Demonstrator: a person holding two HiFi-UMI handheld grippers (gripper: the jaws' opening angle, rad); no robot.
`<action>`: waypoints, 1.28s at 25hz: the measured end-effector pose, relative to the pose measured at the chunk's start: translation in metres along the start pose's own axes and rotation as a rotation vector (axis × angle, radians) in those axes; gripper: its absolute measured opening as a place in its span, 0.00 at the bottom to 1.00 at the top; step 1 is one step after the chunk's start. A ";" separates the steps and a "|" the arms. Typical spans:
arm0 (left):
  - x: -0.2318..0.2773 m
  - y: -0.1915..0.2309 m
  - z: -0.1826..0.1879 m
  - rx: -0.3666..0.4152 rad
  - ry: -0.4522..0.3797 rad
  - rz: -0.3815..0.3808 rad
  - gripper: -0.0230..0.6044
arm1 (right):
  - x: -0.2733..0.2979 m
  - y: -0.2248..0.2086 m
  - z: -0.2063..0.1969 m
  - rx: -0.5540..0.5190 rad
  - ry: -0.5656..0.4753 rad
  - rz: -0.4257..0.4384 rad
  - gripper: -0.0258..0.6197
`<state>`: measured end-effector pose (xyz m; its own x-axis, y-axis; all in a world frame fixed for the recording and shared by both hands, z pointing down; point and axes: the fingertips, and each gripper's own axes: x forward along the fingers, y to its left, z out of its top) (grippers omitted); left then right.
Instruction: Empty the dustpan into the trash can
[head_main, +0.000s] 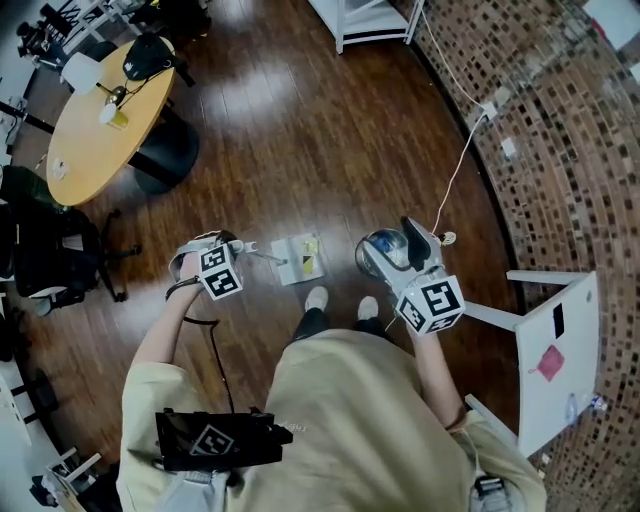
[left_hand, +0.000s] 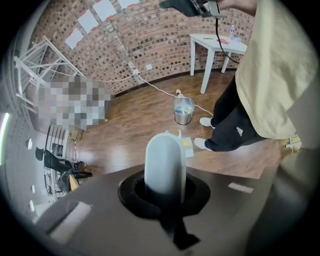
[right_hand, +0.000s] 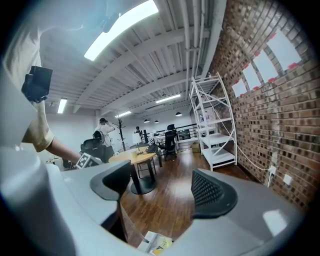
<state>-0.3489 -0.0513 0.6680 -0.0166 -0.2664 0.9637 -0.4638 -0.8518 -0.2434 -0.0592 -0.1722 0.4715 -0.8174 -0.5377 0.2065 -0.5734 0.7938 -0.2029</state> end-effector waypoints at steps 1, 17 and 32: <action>-0.016 0.005 0.006 0.009 -0.003 -0.008 0.04 | -0.006 -0.004 0.003 -0.001 -0.006 -0.009 0.64; -0.248 0.059 0.124 0.003 -0.019 -0.078 0.04 | -0.123 -0.075 0.021 0.049 -0.132 -0.215 0.62; -0.197 0.014 0.265 0.022 -0.042 -0.330 0.04 | -0.211 -0.116 0.001 0.136 -0.186 -0.370 0.60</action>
<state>-0.1174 -0.1302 0.4459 0.1684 0.0076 0.9857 -0.4188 -0.9047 0.0785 0.1799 -0.1505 0.4503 -0.5440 -0.8311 0.1157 -0.8217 0.4997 -0.2740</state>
